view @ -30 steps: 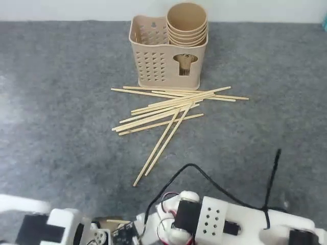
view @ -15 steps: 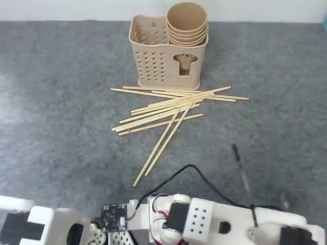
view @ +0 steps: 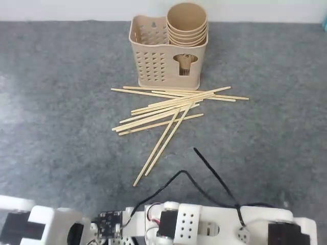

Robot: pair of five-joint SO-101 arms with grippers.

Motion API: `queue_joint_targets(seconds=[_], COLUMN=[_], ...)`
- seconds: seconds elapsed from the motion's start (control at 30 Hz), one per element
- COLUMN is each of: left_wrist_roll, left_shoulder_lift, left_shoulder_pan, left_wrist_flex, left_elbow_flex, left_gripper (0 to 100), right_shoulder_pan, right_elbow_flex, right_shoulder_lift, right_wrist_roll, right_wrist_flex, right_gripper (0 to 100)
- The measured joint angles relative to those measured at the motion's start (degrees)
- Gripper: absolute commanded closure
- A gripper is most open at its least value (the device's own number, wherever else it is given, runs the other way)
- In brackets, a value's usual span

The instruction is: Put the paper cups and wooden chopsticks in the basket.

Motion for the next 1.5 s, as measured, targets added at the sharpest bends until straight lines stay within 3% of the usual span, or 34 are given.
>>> queue_joint_targets(seconds=[0.07,0.27,0.6,0.83,1.13,1.3,1.5], left_wrist_roll=[0.00,0.00,0.00,0.00,0.00,0.00,-0.09], left_shoulder_lift=[0.00,0.00,0.00,0.00,0.00,0.00,0.00], left_shoulder_pan=[0.00,0.00,0.00,0.00,0.00,0.00,0.00], left_wrist_flex=[0.00,0.00,0.00,0.00,0.18,0.18,0.18], left_elbow_flex=[0.00,0.00,0.00,0.00,0.00,0.00,0.00], left_gripper=[76,76,76,76,76,76,76], right_shoulder_pan=[0.35,0.53,0.44,0.18,0.79,5.89,19.16], right_elbow_flex=[0.00,0.00,0.00,-5.63,-8.18,-10.90,-21.36], right_shoulder_lift=[0.00,0.00,1.32,11.25,13.54,11.43,-1.76], right_wrist_roll=[0.00,0.00,0.00,0.00,3.34,6.15,10.46], right_wrist_flex=[-0.62,-0.70,-1.05,-0.09,0.35,6.59,19.25], right_gripper=[93.8,85.4,87.3,99.0,99.0,99.0,99.1])
